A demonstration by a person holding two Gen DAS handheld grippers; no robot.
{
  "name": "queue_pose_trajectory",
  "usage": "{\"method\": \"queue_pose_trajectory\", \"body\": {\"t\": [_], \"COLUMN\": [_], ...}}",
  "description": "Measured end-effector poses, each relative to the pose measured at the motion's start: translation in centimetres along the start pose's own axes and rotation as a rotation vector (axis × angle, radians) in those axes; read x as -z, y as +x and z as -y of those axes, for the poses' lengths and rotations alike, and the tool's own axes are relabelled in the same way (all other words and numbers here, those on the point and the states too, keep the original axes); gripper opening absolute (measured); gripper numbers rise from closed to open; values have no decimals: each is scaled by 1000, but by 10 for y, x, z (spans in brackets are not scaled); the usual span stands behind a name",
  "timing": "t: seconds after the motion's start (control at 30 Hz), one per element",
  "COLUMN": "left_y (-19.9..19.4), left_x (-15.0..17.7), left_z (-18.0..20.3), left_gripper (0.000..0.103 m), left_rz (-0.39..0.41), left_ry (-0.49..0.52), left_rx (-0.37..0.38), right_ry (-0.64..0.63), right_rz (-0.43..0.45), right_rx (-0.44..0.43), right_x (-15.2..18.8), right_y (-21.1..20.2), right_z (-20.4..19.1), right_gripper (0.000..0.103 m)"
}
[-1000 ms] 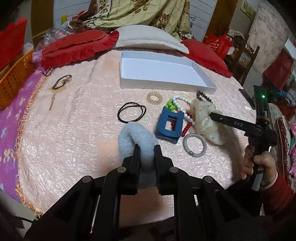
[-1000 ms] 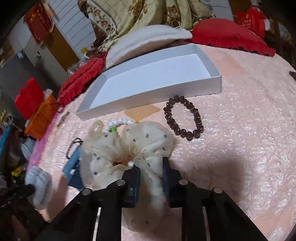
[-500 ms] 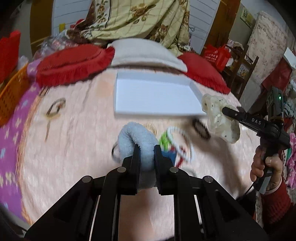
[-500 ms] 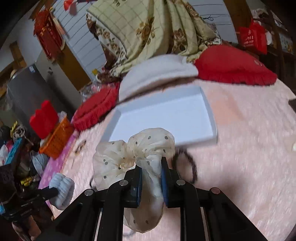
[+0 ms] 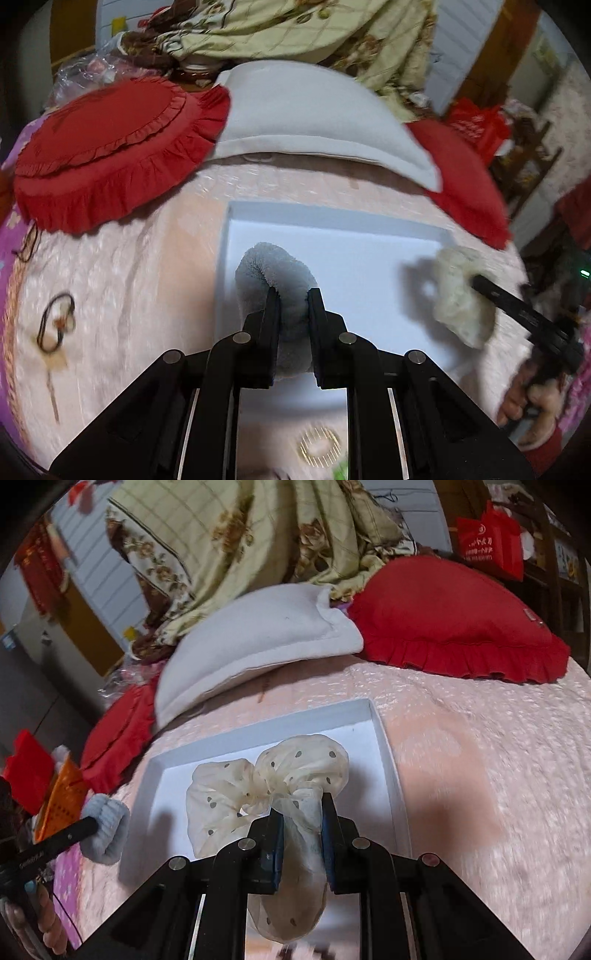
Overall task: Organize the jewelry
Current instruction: 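Place the light-blue scrunchie in the tray with the left tool while the right tool places the cream scrunchie, then grasp the dark-blue claw clip with the left tool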
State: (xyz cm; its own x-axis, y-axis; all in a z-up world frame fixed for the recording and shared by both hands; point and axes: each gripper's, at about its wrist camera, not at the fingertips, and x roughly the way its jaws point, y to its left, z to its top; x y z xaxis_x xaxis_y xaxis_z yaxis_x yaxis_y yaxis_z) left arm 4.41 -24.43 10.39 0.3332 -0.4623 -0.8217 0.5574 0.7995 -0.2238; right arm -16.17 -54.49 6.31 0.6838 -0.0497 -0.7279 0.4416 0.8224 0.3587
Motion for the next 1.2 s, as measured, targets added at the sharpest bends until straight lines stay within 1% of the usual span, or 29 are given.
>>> {"method": "queue_pose_trajectory", "body": {"t": [0.17, 0.23, 0.3, 0.33, 0.37, 0.4, 0.43, 0.47, 0.5, 0.63, 0.7, 0.8, 0.87, 0.93, 1.03, 1.07, 1.13, 1.2], "left_y": [46, 60, 65, 65, 64, 62, 59, 56, 52, 35, 15, -20, -47, -69, -95, -104, -109, -111], "left_x": [-19, -23, -26, -28, -28, -30, -31, -32, -31, -29, -24, -7, 12, 32, 65, 81, 103, 132], "left_z": [-6, -11, -15, -17, -18, -21, -23, -23, -25, -27, -24, -17, -14, -15, -19, -22, -22, -24], "left_gripper": [14, 16, 19, 21, 29, 42, 48, 56, 59, 59, 59, 59, 59, 59, 59, 59, 59, 59], "left_rz": [-15, -36, -37, -35, -31, -23, -5, 9, 25, 34, 63, 102, 122, 125, 131, 132, 132, 129], "left_ry": [3, -10, -28, -39, -50, -62, -73, -81, -92, -112, -99, -65, -52, -51, -69, -76, -78, -76], "left_rx": [-73, -73, -54, -42, -25, -6, 9, 16, 22, 36, 26, -20, -42, -63, -70, -78, -83, -77], "right_ry": [-19, -17, -5, 3, 9, 12, 16, 21, 25, 37, 41, 30, 17, -1, -17, -21, -35, -65], "right_rz": [-32, -41, -50, -53, -54, -53, -49, -42, -36, -16, -3, 19, 26, 31, 29, 27, 28, 16], "right_rx": [49, 67, 80, 82, 81, 78, 71, 65, 61, 60, 40, 14, -11, -30, -67, -84, -113, -112], "right_x": [-12, -14, -16, -16, -16, -16, -17, -17, -18, -19, -17, -8, 2, 16, 47, 58, 85, 112], "right_y": [32, 41, 48, 51, 53, 54, 54, 53, 51, 35, 22, -8, -29, -51, -82, -91, -106, -110], "right_z": [2, 4, 7, 9, 10, 12, 13, 15, 16, 18, 18, 14, 10, 5, 0, -1, -5, -10], "right_gripper": [17, 17, 17, 21, 24, 36, 48, 50, 50, 50, 50, 50, 50, 50, 50, 50, 50, 50]}}
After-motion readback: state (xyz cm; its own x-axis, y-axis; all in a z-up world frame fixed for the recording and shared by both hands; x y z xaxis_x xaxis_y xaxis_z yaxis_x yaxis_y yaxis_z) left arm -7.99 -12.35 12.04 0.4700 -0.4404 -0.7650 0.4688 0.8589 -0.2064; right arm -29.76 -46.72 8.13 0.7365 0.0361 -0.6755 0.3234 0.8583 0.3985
